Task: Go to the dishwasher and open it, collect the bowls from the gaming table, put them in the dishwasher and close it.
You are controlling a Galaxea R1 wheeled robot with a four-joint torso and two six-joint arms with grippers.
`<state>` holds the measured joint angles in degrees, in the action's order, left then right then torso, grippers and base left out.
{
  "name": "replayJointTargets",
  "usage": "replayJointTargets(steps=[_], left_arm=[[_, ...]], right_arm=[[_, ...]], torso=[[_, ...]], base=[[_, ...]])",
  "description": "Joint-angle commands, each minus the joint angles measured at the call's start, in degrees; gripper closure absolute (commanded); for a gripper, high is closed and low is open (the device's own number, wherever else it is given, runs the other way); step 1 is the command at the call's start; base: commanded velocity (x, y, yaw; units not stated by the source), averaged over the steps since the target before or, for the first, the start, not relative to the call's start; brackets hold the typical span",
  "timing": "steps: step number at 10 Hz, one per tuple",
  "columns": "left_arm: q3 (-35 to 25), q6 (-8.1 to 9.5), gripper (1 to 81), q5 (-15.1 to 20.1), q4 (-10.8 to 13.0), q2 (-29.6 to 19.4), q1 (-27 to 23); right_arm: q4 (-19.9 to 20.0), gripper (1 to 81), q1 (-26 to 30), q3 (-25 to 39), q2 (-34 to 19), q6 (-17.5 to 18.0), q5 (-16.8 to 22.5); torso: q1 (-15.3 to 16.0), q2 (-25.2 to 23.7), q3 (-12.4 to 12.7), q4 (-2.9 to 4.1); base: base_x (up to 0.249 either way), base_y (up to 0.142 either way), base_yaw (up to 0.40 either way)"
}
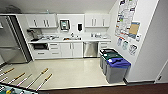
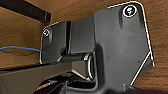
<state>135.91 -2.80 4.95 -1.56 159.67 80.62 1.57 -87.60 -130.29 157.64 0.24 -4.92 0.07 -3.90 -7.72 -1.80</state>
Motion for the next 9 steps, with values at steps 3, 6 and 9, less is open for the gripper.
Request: replayJointTargets(steps=[3,6,9], left_arm=[[0.1,0.61,1.0,2.4,-0.3,-1.4,-3.1],[0.1,0.61,1.0,2.4,-0.3,-1.2,-3.1],[0.1,0.61,1.0,2.4,-0.3,-1.2,-3.1]], right_arm=[[1.0,1.0,4.2,-0.3,-1.0,-0.2,3.0],[0.9,1.0,3.9,-0.4,-0.7,-0.2,3.0],[0.7,1.0,3.9,-0.5,-0.5,-0.2,3.1]], torso=[[0.0,0.0,0.0,0.00],[0.0,0.0,0.0,0.00],[0.0,0.0,0.0,0.00]], base=[[0.184,0.000,0.000],[0.181,0.000,0.000],[0.171,0.000,0.000]])
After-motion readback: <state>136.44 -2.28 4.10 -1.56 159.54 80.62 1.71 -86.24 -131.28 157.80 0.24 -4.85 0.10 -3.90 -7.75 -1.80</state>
